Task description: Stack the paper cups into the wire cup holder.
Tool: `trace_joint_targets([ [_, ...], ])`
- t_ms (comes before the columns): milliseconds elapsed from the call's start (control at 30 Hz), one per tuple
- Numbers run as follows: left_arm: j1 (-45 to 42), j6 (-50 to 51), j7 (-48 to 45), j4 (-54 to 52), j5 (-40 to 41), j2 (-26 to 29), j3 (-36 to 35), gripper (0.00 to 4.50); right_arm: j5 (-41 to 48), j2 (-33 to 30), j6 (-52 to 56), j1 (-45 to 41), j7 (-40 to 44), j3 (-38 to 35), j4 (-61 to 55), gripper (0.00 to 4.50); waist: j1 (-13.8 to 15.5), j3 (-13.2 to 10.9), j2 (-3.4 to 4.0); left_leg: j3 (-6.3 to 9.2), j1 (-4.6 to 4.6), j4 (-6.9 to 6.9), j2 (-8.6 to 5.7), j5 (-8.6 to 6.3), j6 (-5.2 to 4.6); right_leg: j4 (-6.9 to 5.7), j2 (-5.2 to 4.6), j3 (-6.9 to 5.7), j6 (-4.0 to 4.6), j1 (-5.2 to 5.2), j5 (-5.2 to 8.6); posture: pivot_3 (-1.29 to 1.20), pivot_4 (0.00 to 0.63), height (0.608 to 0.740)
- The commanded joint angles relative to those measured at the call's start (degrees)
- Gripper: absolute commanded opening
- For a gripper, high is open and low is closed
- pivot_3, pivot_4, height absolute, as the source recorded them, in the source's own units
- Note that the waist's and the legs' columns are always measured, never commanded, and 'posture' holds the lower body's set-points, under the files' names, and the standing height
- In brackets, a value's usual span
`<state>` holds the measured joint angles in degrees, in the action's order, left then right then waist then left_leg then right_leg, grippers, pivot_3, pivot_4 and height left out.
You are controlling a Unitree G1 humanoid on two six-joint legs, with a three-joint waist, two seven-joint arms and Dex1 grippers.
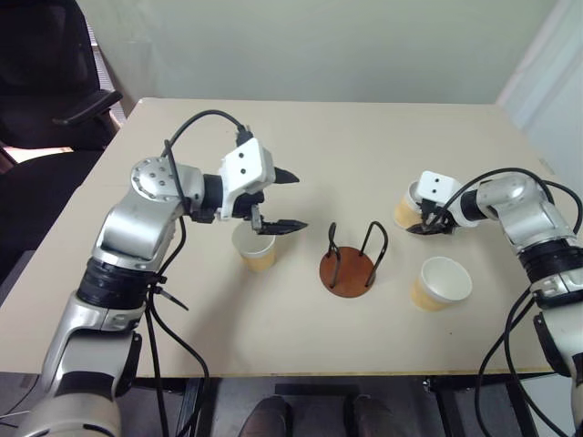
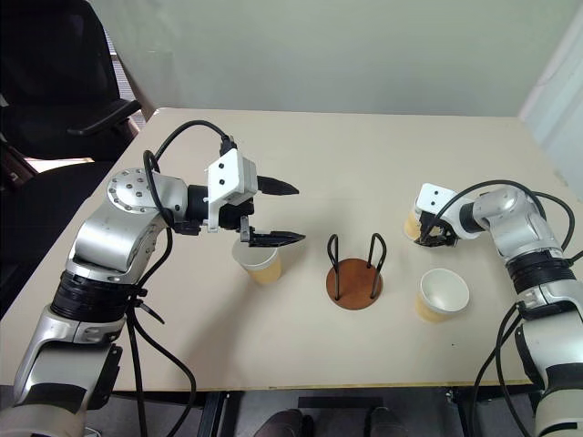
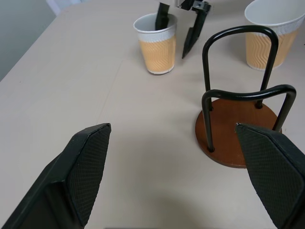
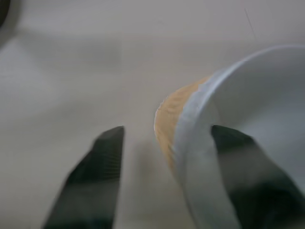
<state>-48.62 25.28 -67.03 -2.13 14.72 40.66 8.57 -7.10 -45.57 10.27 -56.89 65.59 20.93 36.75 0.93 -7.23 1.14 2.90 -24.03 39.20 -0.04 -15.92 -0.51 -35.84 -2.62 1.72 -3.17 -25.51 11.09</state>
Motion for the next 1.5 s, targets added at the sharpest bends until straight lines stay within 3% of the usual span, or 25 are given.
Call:
trace_joint_targets([
  [33,-0.8,-1.3,-0.4,-0.7,-0.1,0.7,-0.8,4.50,0.7,-1.2,0.5,-1.1,1.6,-3.3,-2.9,1.46,0.0,0.0,0.00,0.00,0.00,0.01,0.00,0.00,0.01,-0.01,0.00,0.00,0.00,0.00,0.00,0.00,0.150,0.740],
  [167,-0.7,-1.6,-1.5,-0.3,-0.1,1.4,-0.8,4.50,3.9,-3.3,4.5,0.9,5.6,-6.4,-10.2,0.04,0.0,0.0,0.00,0.01,0.01,0.09,0.00,0.05,0.08,-0.05,0.00,0.00,0.00,0.00,0.00,0.00,0.150,0.740],
  [333,0.6,-0.7,-4.0,-1.0,1.2,3.3,-1.5,4.50,9.5,-8.4,12.8,2.7,11.9,-10.6,-24.5,0.04,0.0,0.0,0.00,0.02,0.04,0.15,0.00,0.09,0.12,-0.06,0.00,-0.01,0.02,0.01,0.00,0.00,0.150,0.740],
  [467,3.5,0.1,-7.8,-2.7,3.3,7.0,-2.6,4.50,17.1,-12.8,23.0,-0.7,18.3,-13.1,-39.1,0.04,-0.2,0.0,0.01,0.01,0.10,0.09,0.00,0.13,0.19,-0.07,0.02,0.01,0.08,-0.01,0.04,0.00,0.150,0.740],
  [633,4.6,-0.2,-9.5,-2.5,4.2,9.2,-2.9,4.50,24.9,-11.5,33.6,-8.3,20.7,-11.5,-51.3,0.04,-0.7,0.0,0.00,0.04,0.22,0.03,0.05,0.21,0.29,-0.16,0.07,-0.02,0.26,0.00,0.12,0.00,0.150,0.740],
  [833,3.8,-0.7,-7.4,-0.8,3.0,9.0,-2.9,4.50,25.1,-7.1,34.3,-8.8,18.7,-6.1,-55.5,0.04,-0.8,0.0,-0.03,0.19,0.34,0.13,0.04,0.32,0.21,-0.21,0.06,-0.05,0.42,0.15,0.08,0.00,0.150,0.740],
  [1267,5.2,-1.4,-6.3,-0.7,2.5,10.9,-3.6,4.50,18.4,-8.1,24.8,-1.8,18.6,-0.3,-54.0,0.04,-0.8,0.0,-0.03,0.20,0.33,-0.02,0.06,0.38,0.26,-0.22,0.05,-0.08,0.43,0.08,0.07,0.00,0.150,0.740],
  [1367,5.3,-1.9,-6.6,-0.7,2.1,11.2,-3.4,4.50,17.7,-6.2,25.0,-2.6,17.9,0.5,-53.2,0.60,-0.8,0.0,-0.03,0.19,0.33,0.02,0.06,0.38,0.26,-0.23,0.05,-0.08,0.43,0.08,0.06,0.00,0.150,0.740],
  [1500,6.0,-4.9,-8.6,0.2,0.1,12.8,-2.3,4.50,18.3,-4.0,27.3,-2.8,15.9,-0.9,-53.3,1.89,-0.8,0.0,-0.03,0.19,0.34,0.02,0.07,0.38,0.26,-0.27,0.05,-0.08,0.44,0.06,0.07,0.00,0.150,0.740],
])
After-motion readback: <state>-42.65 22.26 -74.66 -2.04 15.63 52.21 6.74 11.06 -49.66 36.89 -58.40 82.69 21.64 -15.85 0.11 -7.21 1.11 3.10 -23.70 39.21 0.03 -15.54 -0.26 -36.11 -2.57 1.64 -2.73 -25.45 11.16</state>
